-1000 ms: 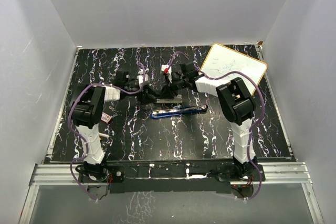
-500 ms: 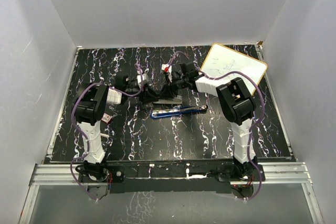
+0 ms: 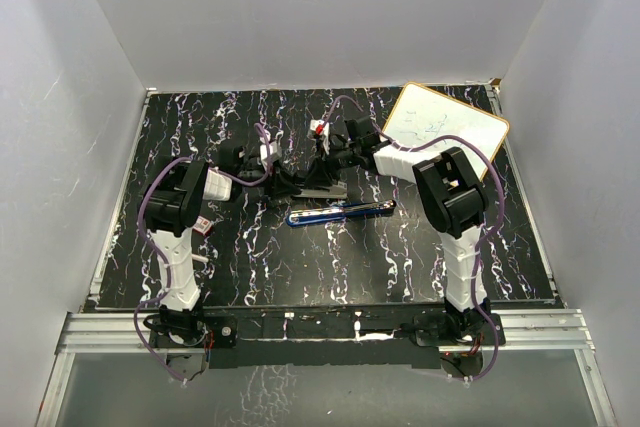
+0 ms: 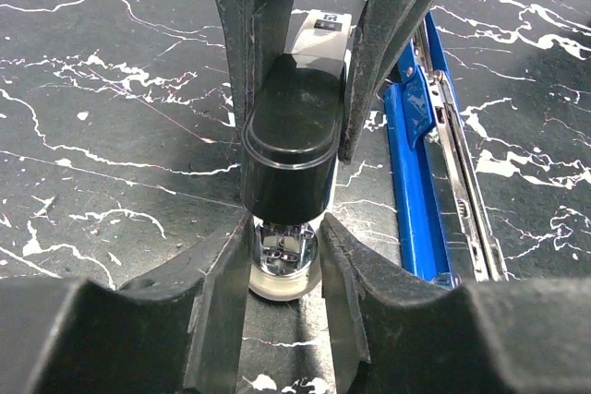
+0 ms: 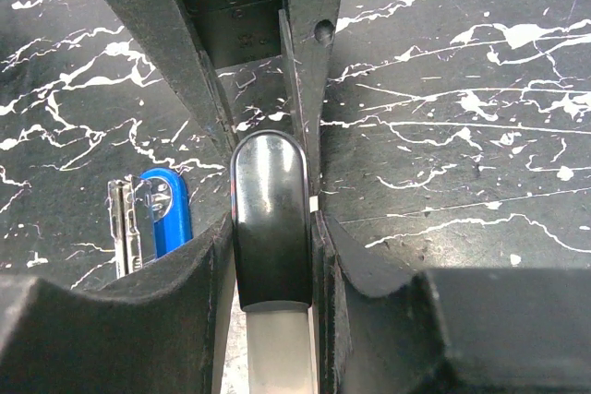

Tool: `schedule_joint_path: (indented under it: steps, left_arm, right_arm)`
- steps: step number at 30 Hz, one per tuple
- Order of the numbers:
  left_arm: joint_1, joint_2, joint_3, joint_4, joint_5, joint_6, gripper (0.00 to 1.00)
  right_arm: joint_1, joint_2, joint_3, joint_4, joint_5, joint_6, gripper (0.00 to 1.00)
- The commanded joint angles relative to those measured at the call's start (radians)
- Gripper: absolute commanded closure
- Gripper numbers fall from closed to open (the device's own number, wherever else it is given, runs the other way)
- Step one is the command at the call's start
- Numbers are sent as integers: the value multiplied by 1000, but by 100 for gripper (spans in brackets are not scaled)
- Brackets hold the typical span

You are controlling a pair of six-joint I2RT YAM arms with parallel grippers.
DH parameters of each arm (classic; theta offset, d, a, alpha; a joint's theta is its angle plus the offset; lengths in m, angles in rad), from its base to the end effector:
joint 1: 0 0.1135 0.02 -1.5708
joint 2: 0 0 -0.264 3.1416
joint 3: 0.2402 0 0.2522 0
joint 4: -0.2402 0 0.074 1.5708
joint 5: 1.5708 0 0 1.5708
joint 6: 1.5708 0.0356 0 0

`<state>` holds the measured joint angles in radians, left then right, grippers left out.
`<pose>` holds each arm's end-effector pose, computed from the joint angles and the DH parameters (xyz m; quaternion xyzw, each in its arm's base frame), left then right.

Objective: Load the staples into the stapler

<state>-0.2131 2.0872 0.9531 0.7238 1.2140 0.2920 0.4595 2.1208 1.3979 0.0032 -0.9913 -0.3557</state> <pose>0.3718 -0.1146 0.1120 0.4744 0.5870 -0.4589 0.4688 0.3916 0.2270 0.1599 -0.4979 0.6577 0.4514 0.3402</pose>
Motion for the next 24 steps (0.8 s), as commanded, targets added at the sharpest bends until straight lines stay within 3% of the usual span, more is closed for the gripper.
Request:
schedule_joint_path:
  steps: [1,5,8,15,24]
  left_arm:
    - [-1,-5,-13,76,47,-42,69]
    - [-1,1,-2,99,53,-77,80]
    - [-1,-1,-3,92,48,-72,99]
    - [19,-44,-49,147,-8,-85,100]
    - [45,-96,-68,133,-49,-44,100]
  right_arm:
    - [-3,-93,39,87,-66,34,92]
    - [-3,-95,33,101,-69,41,92]
    - [-12,-106,33,102,-68,44,92]
    - [-96,-199,-33,103,-104,12,92]
    - [-285,-367,-328,192,-81,-85,92]
